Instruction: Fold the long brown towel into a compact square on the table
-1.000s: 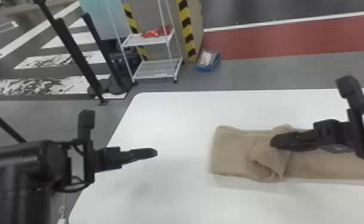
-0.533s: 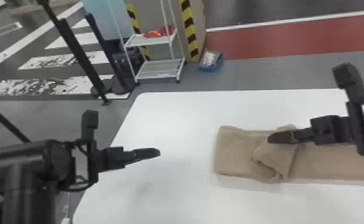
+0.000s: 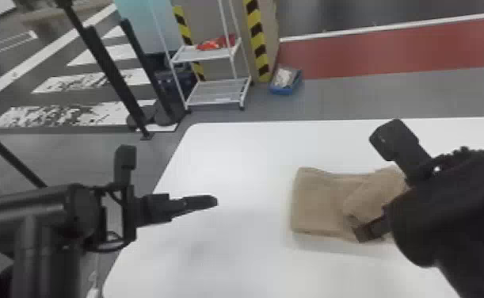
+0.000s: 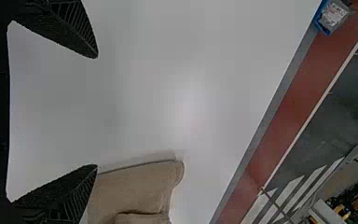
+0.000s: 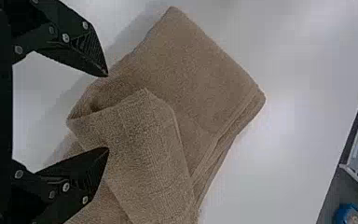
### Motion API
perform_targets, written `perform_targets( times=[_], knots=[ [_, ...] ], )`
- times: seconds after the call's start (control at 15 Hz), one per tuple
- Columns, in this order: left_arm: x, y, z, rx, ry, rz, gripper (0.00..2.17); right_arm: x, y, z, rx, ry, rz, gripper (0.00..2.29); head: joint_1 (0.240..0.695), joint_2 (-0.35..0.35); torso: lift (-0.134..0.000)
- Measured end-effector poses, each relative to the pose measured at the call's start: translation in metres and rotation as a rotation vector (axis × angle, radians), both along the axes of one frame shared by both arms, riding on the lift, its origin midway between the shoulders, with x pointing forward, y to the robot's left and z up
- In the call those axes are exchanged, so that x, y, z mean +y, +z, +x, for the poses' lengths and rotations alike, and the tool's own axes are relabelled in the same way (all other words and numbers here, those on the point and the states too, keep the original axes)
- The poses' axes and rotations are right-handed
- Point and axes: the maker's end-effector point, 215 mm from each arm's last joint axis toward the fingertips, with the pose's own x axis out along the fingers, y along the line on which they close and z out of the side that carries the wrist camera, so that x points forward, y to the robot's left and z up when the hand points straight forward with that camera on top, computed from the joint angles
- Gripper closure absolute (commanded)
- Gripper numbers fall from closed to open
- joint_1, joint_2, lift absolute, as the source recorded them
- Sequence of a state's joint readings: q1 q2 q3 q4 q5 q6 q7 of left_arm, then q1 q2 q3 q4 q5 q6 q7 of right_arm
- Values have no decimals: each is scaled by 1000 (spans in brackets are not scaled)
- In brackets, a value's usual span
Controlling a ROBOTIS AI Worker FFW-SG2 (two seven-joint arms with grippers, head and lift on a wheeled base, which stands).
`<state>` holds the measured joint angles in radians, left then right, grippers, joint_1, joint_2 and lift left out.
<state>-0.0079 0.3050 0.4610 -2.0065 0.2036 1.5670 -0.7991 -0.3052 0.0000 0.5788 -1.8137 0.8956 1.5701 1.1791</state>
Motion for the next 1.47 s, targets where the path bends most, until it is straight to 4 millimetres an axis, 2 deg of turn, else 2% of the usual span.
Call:
perform_targets(
  times=[0.33,0.67,0.8,1.0,1.27,1.47],
  knots=[
    [-1,-4,-3,9,0,-4,39,-3,4,9,-65,6,-93,191,695,350,-124],
    [0,-7,-7,17,3,-8,39,-11,-10,17,-79,26,-225,218,695,350,-124],
    [0,-8,-8,19,4,-7,39,-13,-14,18,-84,27,-254,495,695,350,-124],
    [0,-10,-9,23,4,-8,39,-16,-13,22,-99,19,-268,1126,695,348,-124],
    [1,-13,-12,32,5,-10,39,-20,-3,22,-142,-12,-257,1166,695,344,-124],
    [1,-18,-14,43,7,-13,39,-26,1,13,-177,-54,-240,1160,695,343,-124]
  ],
)
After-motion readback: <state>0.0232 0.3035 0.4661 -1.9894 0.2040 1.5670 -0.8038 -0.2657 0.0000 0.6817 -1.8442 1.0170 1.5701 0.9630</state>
